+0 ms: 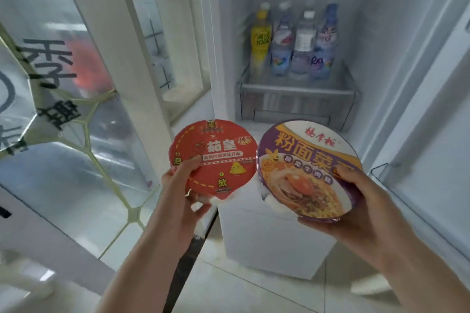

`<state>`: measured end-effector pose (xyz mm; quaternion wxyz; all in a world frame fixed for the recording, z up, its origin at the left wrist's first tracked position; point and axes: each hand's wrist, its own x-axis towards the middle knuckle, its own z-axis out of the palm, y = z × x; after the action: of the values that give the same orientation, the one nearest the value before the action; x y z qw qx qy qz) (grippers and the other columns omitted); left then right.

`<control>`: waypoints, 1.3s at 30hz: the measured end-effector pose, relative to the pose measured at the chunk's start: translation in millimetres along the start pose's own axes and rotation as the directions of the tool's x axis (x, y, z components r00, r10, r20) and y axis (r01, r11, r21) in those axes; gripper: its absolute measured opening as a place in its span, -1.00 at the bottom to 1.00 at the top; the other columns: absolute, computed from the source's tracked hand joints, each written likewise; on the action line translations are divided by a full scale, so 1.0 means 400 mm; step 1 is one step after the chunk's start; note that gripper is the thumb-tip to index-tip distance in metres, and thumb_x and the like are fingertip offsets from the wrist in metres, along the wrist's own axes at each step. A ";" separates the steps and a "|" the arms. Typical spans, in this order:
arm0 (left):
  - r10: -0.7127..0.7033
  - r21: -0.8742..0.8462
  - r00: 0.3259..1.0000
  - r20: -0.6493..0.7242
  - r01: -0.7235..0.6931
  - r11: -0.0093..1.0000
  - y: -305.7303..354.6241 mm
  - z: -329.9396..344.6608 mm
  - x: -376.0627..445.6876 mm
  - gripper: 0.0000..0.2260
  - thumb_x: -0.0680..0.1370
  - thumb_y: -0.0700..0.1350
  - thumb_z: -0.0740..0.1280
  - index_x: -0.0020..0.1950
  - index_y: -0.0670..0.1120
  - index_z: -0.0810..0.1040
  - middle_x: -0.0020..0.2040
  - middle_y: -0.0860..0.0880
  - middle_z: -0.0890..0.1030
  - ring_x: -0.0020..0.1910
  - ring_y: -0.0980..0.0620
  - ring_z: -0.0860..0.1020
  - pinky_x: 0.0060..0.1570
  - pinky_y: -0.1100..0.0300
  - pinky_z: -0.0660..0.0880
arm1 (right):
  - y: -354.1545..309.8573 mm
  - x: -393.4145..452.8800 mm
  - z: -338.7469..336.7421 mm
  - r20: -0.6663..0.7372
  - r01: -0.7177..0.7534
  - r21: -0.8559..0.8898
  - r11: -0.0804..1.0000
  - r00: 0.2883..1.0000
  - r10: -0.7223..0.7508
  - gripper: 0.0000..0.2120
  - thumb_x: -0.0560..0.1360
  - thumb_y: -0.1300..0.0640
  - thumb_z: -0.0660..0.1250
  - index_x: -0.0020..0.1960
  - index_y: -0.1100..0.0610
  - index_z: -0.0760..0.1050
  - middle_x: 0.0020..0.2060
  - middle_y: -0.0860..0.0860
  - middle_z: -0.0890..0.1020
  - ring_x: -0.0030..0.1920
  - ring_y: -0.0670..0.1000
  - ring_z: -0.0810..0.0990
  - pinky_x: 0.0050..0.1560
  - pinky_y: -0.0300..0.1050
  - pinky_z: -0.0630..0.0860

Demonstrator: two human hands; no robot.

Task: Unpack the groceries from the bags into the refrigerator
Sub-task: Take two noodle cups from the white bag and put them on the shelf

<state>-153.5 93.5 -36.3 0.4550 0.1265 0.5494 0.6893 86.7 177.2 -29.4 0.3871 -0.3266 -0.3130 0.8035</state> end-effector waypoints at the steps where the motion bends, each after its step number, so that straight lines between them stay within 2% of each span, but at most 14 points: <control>1: 0.012 0.007 0.999 0.033 -0.013 1.000 0.025 0.018 0.026 -0.33 0.26 0.04 0.52 0.32 0.01 0.39 0.11 -0.07 0.61 0.00 0.00 0.59 -0.02 0.02 0.52 | -0.019 0.017 0.013 -0.026 0.019 -0.004 1.000 0.999 -0.019 -0.80 0.38 0.03 0.34 -0.05 -0.01 0.68 0.03 0.09 0.69 0.09 0.24 0.64 0.13 0.39 0.47; 4: 0.045 0.001 0.993 0.112 -0.045 0.999 0.089 0.079 0.098 -0.62 0.43 0.00 0.40 0.23 0.04 0.46 -0.08 0.02 0.66 -0.09 0.06 0.62 -0.01 0.02 0.53 | -0.081 0.060 0.054 -0.059 0.068 -0.017 0.998 0.996 -0.069 -0.61 0.32 -0.03 0.42 0.13 0.04 0.62 0.17 0.19 0.62 0.19 0.33 0.56 0.18 0.43 0.41; 6: 0.078 -0.006 0.988 0.135 -0.077 0.997 0.131 0.128 0.141 -0.80 0.48 -0.01 0.36 0.09 0.08 0.51 -0.25 0.09 0.66 -0.22 0.13 0.61 0.01 0.02 0.53 | -0.128 0.086 0.076 -0.060 0.112 -0.024 0.993 0.992 -0.113 -0.56 0.31 -0.02 0.44 0.17 0.06 0.59 0.18 0.21 0.61 0.18 0.33 0.57 0.17 0.42 0.44; 7: 0.092 -0.013 0.986 0.141 -0.091 0.996 0.152 0.152 0.158 -0.83 0.48 -0.01 0.36 0.06 0.09 0.51 -0.25 0.09 0.64 -0.22 0.13 0.59 0.05 0.00 0.51 | -0.152 0.097 0.085 -0.058 0.135 -0.028 0.990 0.989 -0.136 -0.56 0.30 -0.02 0.44 0.17 0.07 0.59 0.17 0.21 0.61 0.17 0.33 0.57 0.16 0.41 0.45; 10: 0.130 -0.027 0.975 0.180 -0.127 0.992 0.215 0.222 0.199 -0.80 0.48 0.00 0.36 0.09 0.08 0.51 -0.10 0.05 0.65 -0.12 0.07 0.60 -0.01 0.02 0.54 | -0.230 0.128 0.106 -0.023 0.200 -0.021 0.980 0.979 -0.200 -0.59 0.31 0.01 0.43 0.13 0.09 0.60 0.12 0.20 0.63 0.24 0.34 0.51 0.12 0.44 0.45; 12: 0.180 -0.034 0.964 0.197 -0.176 0.984 0.255 0.261 0.220 -0.81 0.49 0.00 0.37 0.08 0.08 0.50 -0.11 0.05 0.66 -0.10 0.06 0.62 -0.11 0.05 0.53 | -0.280 0.145 0.121 0.005 0.239 -0.033 0.971 0.971 -0.239 -0.60 0.34 -0.01 0.41 0.16 0.08 0.59 0.17 0.20 0.61 0.26 0.31 0.50 0.10 0.45 0.46; 14: 0.224 -0.041 0.951 0.212 -0.221 0.974 0.295 0.298 0.240 -0.81 0.48 0.00 0.37 0.07 0.08 0.50 -0.10 0.05 0.66 -0.07 0.06 0.61 -0.08 0.03 0.53 | -0.325 0.163 0.137 0.006 0.282 -0.037 0.959 0.959 -0.282 -0.60 0.36 -0.02 0.40 0.16 0.07 0.60 0.17 0.20 0.61 0.24 0.29 0.53 0.07 0.42 0.49; 16: 0.248 -0.041 0.938 0.242 -0.245 0.969 0.335 0.335 0.255 -0.80 0.48 0.00 0.38 0.08 0.07 0.51 -0.06 0.03 0.67 -0.03 0.03 0.61 0.00 -0.01 0.53 | -0.362 0.179 0.158 0.007 0.325 -0.028 0.945 0.946 -0.325 -0.64 0.35 -0.04 0.41 0.10 0.07 0.63 0.06 0.18 0.65 0.19 0.24 0.55 0.05 0.38 0.52; 19: 0.274 -0.068 0.926 0.260 -0.266 0.962 0.387 0.393 0.279 -0.82 0.49 0.00 0.38 0.07 0.08 0.50 -0.09 0.03 0.65 -0.11 0.05 0.61 -0.03 -0.01 0.53 | -0.415 0.209 0.193 0.010 0.381 -0.006 0.925 0.925 -0.381 -0.76 0.38 -0.04 0.40 -0.03 0.05 0.66 -0.14 0.12 0.69 0.09 0.21 0.59 0.05 0.37 0.53; 23: 0.316 -0.131 0.898 0.306 -0.290 0.948 0.450 0.456 0.305 -0.75 0.50 0.01 0.36 0.17 0.07 0.46 -0.07 0.02 0.65 -0.13 0.05 0.62 -0.14 0.02 0.54 | -0.485 0.246 0.241 0.013 0.440 0.029 0.897 0.898 -0.441 -0.76 0.41 -0.04 0.39 0.01 0.05 0.63 -0.11 0.13 0.70 0.06 0.22 0.61 0.04 0.39 0.52; 29: 0.390 -0.171 0.829 0.401 -0.351 0.921 0.551 0.552 0.366 -0.69 0.51 0.00 0.34 0.24 0.08 0.44 -0.13 0.05 0.68 -0.10 0.06 0.62 -0.08 0.00 0.57 | -0.574 0.299 0.311 -0.011 0.548 0.058 0.835 0.836 -0.548 -0.79 0.42 -0.03 0.40 -0.01 0.04 0.63 -0.10 0.10 0.68 0.10 0.20 0.59 -0.01 0.38 0.54; 34: 0.413 -0.168 0.781 0.469 -0.380 0.910 0.623 0.638 0.455 -0.56 0.48 0.00 0.37 0.33 0.05 0.38 0.06 -0.02 0.65 0.00 -0.03 0.63 -0.12 0.03 0.56 | -0.651 0.359 0.369 -0.103 0.618 0.050 0.785 0.785 -0.611 -0.81 0.46 -0.04 0.37 -0.04 0.06 0.54 -0.06 0.07 0.54 0.07 0.11 0.52 -0.02 0.37 0.53; 37: 0.511 -0.134 0.737 0.442 -0.509 0.850 0.651 0.688 0.508 -0.44 0.44 0.07 0.41 0.38 0.07 0.28 0.14 -0.03 0.59 0.04 -0.05 0.62 0.03 -0.06 0.59 | -0.697 0.405 0.396 -0.152 0.664 -0.003 0.747 0.738 -0.657 -0.84 0.45 -0.04 0.37 -0.05 0.03 0.53 -0.09 0.04 0.54 0.02 0.06 0.52 -0.06 0.31 0.56; 39: 0.582 -0.101 0.697 0.419 -0.601 0.793 0.668 0.718 0.530 -0.25 0.27 0.21 0.46 0.38 0.15 0.23 0.23 -0.03 0.51 0.11 -0.06 0.59 0.10 -0.10 0.57 | -0.725 0.431 0.413 -0.169 0.679 -0.038 0.733 0.719 -0.674 -0.84 0.45 -0.05 0.37 -0.04 0.01 0.53 -0.10 0.03 0.55 -0.06 0.03 0.54 -0.13 0.23 0.57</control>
<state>-207.8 445.2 232.5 0.3156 0.4544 0.3802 0.7412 -3.0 424.5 238.7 0.6834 -0.2525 -0.3653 0.5794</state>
